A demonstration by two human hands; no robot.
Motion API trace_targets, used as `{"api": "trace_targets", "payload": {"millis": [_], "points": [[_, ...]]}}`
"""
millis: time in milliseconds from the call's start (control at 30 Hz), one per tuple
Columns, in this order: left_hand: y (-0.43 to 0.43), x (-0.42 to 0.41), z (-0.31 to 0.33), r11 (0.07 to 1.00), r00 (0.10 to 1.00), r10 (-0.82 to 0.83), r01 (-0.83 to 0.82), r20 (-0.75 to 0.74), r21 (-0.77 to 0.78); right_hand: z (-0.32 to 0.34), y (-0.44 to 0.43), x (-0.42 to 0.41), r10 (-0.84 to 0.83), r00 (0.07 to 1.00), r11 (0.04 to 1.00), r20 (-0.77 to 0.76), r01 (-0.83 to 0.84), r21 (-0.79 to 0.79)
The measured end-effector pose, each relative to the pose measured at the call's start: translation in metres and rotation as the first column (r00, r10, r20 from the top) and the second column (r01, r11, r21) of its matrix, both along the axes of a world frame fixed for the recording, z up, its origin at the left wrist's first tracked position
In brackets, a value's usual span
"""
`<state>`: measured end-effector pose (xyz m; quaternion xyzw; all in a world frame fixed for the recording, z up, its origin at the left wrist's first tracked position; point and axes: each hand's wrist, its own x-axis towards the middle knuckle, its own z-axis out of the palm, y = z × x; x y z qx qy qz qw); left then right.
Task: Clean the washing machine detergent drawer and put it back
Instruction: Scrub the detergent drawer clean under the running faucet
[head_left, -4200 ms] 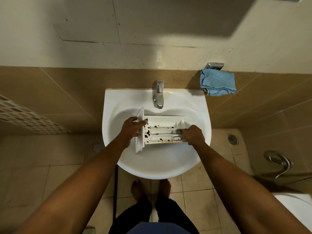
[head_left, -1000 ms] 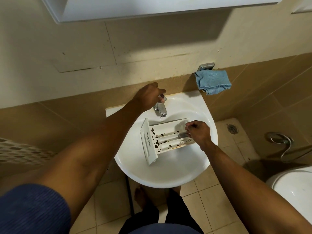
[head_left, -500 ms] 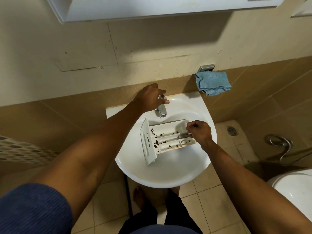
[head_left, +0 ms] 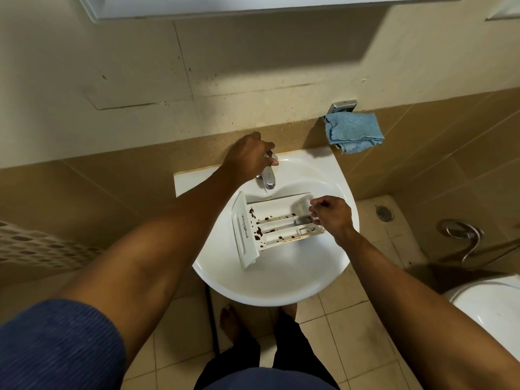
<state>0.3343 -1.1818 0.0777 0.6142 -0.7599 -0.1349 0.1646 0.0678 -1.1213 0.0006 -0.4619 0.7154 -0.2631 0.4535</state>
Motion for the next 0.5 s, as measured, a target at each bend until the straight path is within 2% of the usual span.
{"api": "trace_targets", "payload": {"millis": [500], "points": [[-0.0006,-0.0025,0.0038,1.0,1.0,0.025,-0.025,0.011,0.007,0.0049,0.0031,-0.0041,-0.023,1.0,1.0,0.017,0.023,0.018]]}}
